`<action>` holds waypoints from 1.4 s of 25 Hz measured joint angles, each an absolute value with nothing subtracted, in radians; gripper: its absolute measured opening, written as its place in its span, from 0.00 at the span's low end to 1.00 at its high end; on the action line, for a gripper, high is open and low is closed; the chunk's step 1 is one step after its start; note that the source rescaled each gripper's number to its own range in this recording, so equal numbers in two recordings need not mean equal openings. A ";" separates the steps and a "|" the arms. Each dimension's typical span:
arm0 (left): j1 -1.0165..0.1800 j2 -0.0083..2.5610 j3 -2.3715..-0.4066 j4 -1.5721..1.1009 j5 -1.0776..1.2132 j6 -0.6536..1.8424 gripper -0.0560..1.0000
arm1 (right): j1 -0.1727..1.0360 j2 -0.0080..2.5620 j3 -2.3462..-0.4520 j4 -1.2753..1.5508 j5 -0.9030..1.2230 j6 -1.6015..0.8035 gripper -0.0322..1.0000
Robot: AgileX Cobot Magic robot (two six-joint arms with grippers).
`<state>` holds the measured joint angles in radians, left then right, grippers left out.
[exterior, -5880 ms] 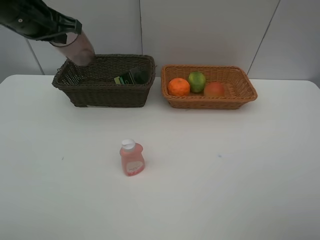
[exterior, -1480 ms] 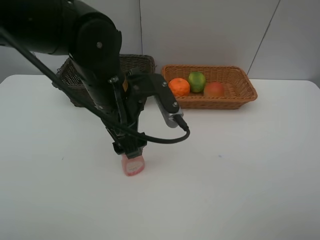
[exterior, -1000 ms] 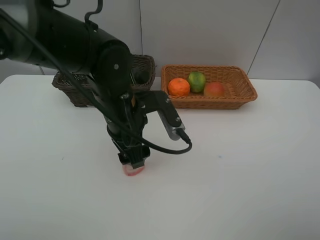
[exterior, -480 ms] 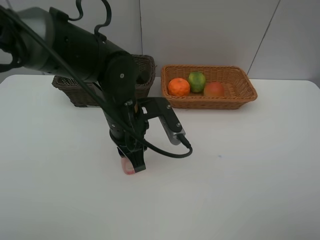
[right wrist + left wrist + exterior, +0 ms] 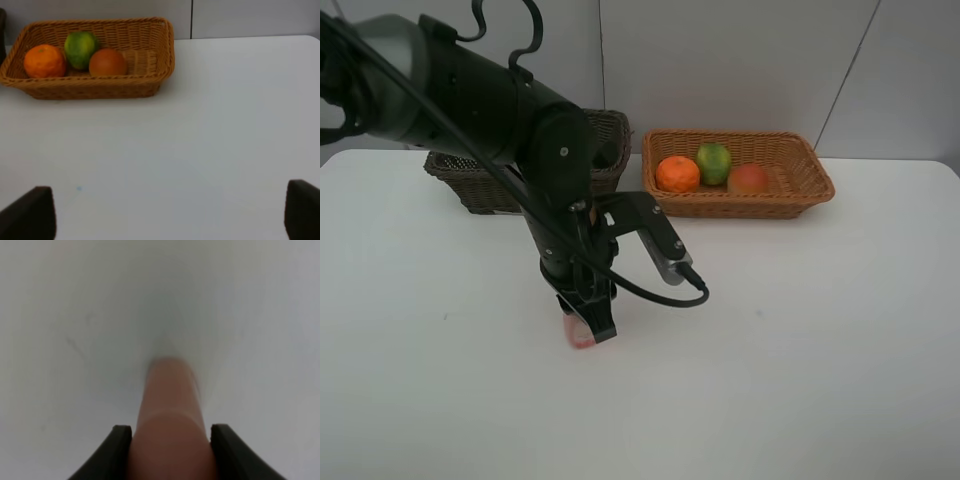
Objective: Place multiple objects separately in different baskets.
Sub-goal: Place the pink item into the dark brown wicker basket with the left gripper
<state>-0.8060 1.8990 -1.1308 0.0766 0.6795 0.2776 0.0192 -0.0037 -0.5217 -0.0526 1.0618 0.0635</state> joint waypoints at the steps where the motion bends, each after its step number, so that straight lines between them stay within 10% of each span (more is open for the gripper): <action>1: -0.806 1.899 -1.131 0.077 0.675 0.273 0.44 | 0.019 -0.004 -0.522 -0.053 1.062 0.063 0.98; 13: -0.789 1.773 -1.131 0.075 0.671 0.160 0.44 | 0.019 -0.004 -0.522 -0.053 1.062 0.063 0.98; 35: -0.345 1.683 -1.282 0.261 0.427 -0.338 0.44 | 0.019 -0.004 -0.522 -0.053 1.062 0.063 0.98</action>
